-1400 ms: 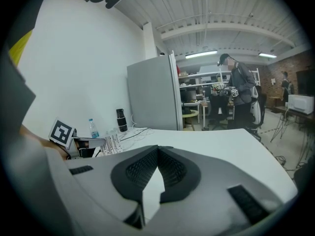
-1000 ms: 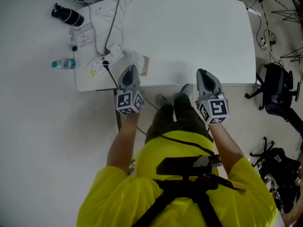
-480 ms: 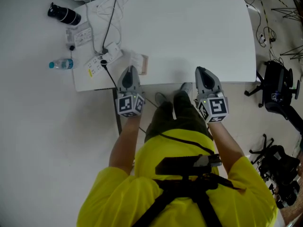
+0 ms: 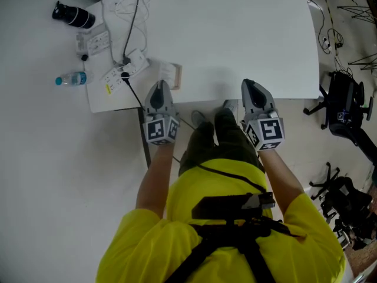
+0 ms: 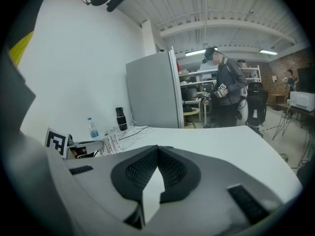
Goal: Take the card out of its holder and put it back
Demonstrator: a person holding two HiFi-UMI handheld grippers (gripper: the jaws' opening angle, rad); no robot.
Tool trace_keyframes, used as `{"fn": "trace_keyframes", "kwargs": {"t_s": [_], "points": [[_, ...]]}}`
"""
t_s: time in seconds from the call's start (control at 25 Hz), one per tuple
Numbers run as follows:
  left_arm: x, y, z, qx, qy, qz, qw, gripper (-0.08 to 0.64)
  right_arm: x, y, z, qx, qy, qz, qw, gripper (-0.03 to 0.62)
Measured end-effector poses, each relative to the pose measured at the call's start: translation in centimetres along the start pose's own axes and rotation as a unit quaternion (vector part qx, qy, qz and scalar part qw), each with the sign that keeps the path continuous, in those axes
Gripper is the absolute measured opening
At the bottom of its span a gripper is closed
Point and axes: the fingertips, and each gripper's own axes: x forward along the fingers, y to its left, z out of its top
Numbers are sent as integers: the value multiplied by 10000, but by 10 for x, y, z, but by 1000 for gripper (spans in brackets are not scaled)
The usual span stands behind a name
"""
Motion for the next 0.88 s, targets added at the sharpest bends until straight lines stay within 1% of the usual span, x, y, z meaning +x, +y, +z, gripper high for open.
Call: {"fn": "trace_keyframes", "kwargs": {"t_s": [0.16,0.32,0.56,0.64,0.72,0.76,0.88], "points": [[3,1,2,83,-68,-31,9999,12,10,1,-6,67,25,32,10000,5],[3,-8,-9,327,124,-46,9994,14,22,5,-12,75,41,88,9999,6],[4,-8,-26,143,195,40,9997,17,33,13,-20,119,52,211,9997,6],[2,-9,-21,123,158,14,9998,23,36,13,-20,120,21,222,9997,5],[-6,-8,-11,69,124,45,9999,60,36,13,-17,103,-20,211,9997,5],[-11,-6,-5,25,109,82,9999,63,34,13,-15,104,-44,200,9997,5],[-31,-6,25,39,40,109,9999,63,25,14,1,91,-146,229,9996,5]]}}
